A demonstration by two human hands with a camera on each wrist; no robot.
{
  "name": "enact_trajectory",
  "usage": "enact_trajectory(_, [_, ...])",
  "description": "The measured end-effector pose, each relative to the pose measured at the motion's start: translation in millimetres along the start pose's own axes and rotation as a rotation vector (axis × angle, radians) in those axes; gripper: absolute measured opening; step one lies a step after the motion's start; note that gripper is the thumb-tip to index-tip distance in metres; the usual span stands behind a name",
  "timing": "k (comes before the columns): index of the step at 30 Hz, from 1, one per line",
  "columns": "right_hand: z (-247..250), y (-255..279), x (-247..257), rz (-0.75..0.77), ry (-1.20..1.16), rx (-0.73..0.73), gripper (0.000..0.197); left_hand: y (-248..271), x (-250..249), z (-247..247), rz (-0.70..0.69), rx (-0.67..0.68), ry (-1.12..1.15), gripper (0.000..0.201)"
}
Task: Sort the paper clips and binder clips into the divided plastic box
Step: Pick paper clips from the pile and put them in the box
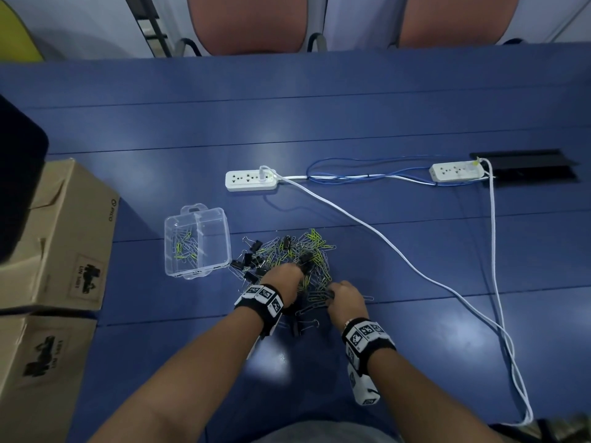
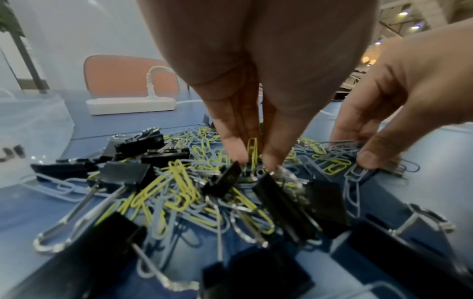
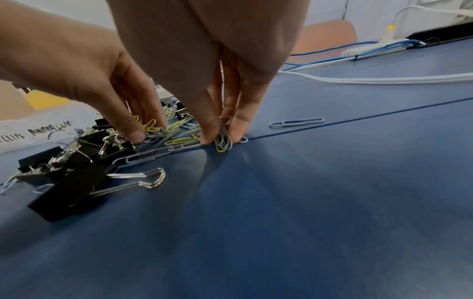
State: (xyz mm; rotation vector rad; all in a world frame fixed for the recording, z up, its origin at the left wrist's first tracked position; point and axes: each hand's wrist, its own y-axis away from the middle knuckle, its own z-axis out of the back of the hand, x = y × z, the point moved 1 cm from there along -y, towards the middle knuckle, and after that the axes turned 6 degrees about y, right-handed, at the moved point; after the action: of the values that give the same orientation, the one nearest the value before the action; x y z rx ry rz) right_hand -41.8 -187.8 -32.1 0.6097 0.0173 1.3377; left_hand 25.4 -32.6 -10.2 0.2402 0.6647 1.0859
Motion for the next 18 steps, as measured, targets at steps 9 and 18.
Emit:
enact_trajectory(9, [2,-1,-6,-0.05,-0.085,0.006,0.016,5,4,-2,-0.076,-0.029,-0.006,0.03])
enact_trajectory(18, [15,0,-17,-0.129,-0.361,-0.035,0.007,13,9,6,-0.033,-0.167,0.358,0.008])
